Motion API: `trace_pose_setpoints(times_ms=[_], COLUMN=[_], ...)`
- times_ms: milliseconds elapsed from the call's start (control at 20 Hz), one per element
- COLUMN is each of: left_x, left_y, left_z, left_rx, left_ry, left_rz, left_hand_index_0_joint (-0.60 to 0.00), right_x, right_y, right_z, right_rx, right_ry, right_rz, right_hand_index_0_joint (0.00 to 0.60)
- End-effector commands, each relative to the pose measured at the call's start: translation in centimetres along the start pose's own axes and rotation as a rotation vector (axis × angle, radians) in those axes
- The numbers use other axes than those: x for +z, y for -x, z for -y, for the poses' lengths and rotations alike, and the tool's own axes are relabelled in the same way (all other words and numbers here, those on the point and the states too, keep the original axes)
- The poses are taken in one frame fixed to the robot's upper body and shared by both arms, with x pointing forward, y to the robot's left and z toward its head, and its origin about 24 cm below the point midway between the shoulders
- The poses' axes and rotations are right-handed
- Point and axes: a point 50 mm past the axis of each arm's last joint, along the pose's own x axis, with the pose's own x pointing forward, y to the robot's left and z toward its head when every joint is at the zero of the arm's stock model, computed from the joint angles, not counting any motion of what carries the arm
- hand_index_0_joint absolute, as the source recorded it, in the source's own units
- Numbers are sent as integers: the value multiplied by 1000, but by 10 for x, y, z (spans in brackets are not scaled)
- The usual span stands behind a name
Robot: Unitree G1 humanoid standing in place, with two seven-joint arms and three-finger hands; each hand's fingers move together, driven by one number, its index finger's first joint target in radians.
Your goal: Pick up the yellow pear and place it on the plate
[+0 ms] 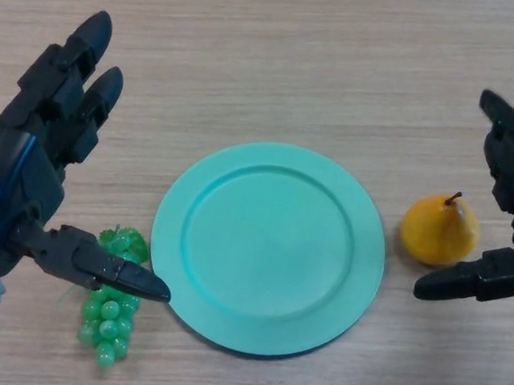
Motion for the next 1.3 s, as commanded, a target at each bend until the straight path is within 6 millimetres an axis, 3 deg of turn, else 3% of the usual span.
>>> trace_pose_setpoints(times_ms=[50, 450, 750, 800, 850, 900, 950, 1000, 1050, 1300], left_x=[35, 43, 41, 41, 41, 41, 41, 41, 40, 39], left_y=[-1, 7, 20, 20, 21, 22, 24, 26, 28, 31], left_z=[-5, -10, -17, -17, -18, -19, -20, -20, -19, -19], left_rx=[44, 62, 83, 82, 79, 76, 70, 69, 67, 80], left_ry=[-107, -84, -73, -75, -80, -86, -105, -119, -139, -113], left_rz=[191, 217, 198, 195, 186, 176, 161, 153, 158, 160], left_hand_index_0_joint=[0, 0, 0, 0, 0, 0, 0, 0, 0, 0], right_x=[38, -5, -26, -27, -29, -30, -33, -35, -35, -27], right_y=[-11, -48, -56, -56, -56, -56, -58, -58, -58, -60], right_z=[21, 32, 32, 31, 31, 31, 29, 28, 31, 34], right_rx=[-38, -78, -84, -84, -85, -86, -89, -100, -134, -193], right_ry=[156, 167, 160, 162, 169, 195, 298, 422, 488, 496], right_rz=[285, 186, 127, 126, 123, 120, 124, 132, 138, 142], right_hand_index_0_joint=[0, 0, 0, 101, 252, 350, 501, 582, 600, 600])
